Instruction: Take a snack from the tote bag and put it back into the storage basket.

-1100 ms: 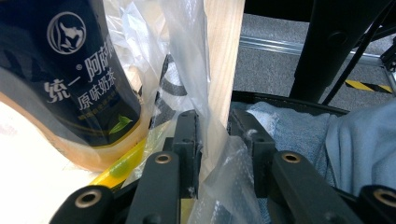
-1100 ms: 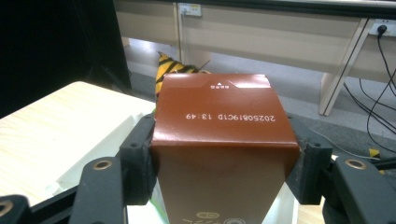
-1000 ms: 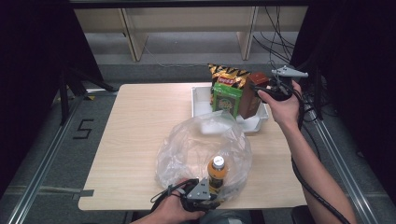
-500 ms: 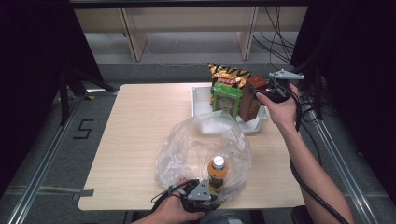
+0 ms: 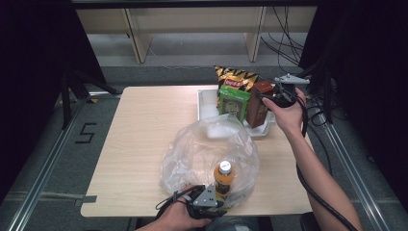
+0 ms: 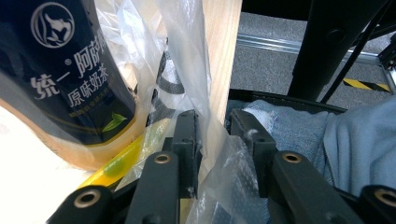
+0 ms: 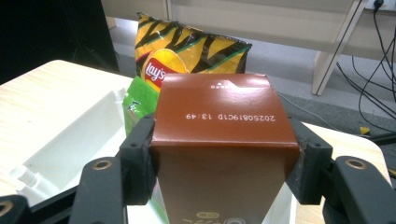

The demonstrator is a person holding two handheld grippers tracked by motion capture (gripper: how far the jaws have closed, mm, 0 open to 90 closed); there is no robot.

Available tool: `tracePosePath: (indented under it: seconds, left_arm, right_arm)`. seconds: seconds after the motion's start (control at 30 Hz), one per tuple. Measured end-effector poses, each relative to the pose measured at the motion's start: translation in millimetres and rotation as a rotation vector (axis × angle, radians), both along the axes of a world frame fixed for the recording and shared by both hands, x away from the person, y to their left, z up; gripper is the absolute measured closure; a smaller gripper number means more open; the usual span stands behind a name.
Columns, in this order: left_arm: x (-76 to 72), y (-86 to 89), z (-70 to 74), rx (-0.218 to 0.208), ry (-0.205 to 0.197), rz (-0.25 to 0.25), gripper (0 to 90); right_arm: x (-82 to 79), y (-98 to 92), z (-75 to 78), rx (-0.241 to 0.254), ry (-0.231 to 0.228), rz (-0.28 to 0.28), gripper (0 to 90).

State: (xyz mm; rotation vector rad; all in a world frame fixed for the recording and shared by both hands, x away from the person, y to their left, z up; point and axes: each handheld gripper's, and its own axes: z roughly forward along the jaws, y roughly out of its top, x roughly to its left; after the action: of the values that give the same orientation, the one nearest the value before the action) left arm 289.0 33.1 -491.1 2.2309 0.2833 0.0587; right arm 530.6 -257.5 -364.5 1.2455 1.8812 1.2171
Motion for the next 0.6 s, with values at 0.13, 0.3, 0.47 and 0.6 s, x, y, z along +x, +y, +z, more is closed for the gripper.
tracePosePath:
  seconds: [0.13,0.3,0.47,0.6]
  left_arm:
    - [-0.6,-0.4,-0.4,-0.007,0.000,0.004,71.0]
    - [-0.2,-0.1,-0.1,0.000,0.000,-0.001,71.0]
    - [-0.2,-0.2,-0.3,0.001,0.001,-0.001,70.9]
    - [-0.2,-0.2,-0.3,0.001,0.000,-0.002,70.9]
  right_arm:
    - [1.6,-0.6,-1.6,-0.008,0.000,0.001,38.8]
    - [3.7,-0.9,-4.2,-0.015,-0.004,0.007,38.8]
    - [3.4,2.0,-8.6,0.001,0.019,-0.013,38.8]
    - [3.2,2.6,-9.9,0.004,0.044,-0.020,38.7]
